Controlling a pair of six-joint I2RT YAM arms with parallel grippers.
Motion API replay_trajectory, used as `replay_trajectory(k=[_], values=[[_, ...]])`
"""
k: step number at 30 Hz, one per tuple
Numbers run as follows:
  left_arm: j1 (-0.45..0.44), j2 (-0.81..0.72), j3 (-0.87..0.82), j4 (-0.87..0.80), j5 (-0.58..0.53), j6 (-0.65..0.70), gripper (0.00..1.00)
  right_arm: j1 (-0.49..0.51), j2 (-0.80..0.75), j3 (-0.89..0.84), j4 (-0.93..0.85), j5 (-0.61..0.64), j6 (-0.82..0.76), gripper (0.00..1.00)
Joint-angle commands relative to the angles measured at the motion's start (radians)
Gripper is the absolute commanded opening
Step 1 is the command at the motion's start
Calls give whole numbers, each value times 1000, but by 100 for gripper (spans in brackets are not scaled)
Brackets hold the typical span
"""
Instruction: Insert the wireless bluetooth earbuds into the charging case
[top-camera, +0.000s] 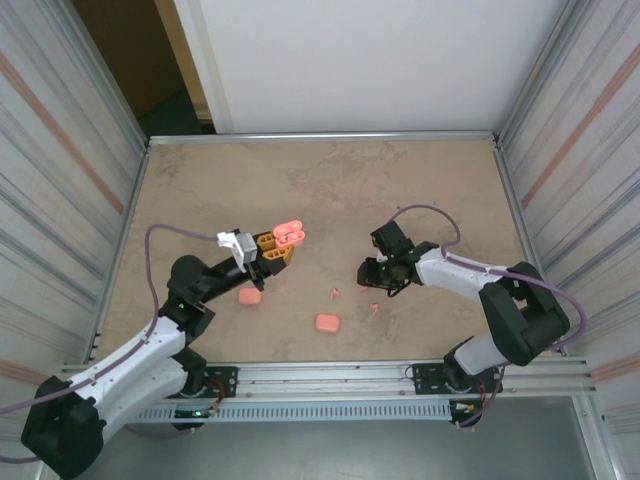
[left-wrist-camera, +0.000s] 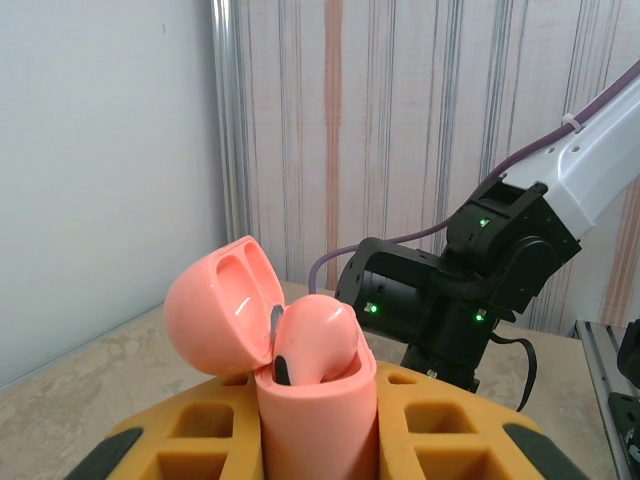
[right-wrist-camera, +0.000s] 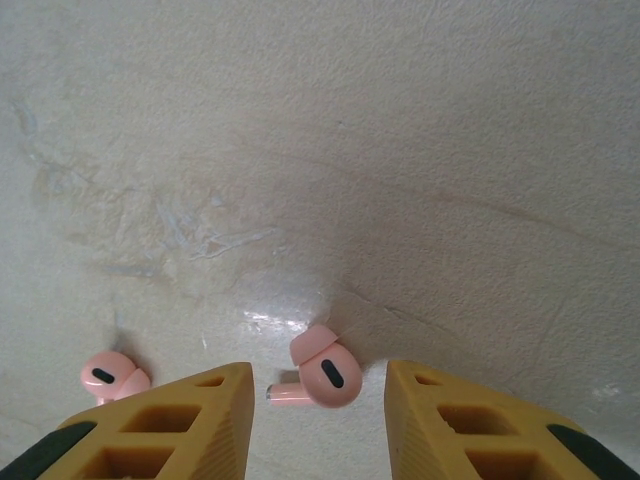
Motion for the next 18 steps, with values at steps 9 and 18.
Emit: replay_trajectory(k=[9, 18], values=[[-6, -23, -4, 11, -14, 23, 0, 12, 30, -5, 20, 9, 25, 37], [-7, -22, -4, 9, -13, 20, 0, 14, 49, -5, 32, 10, 25, 35]])
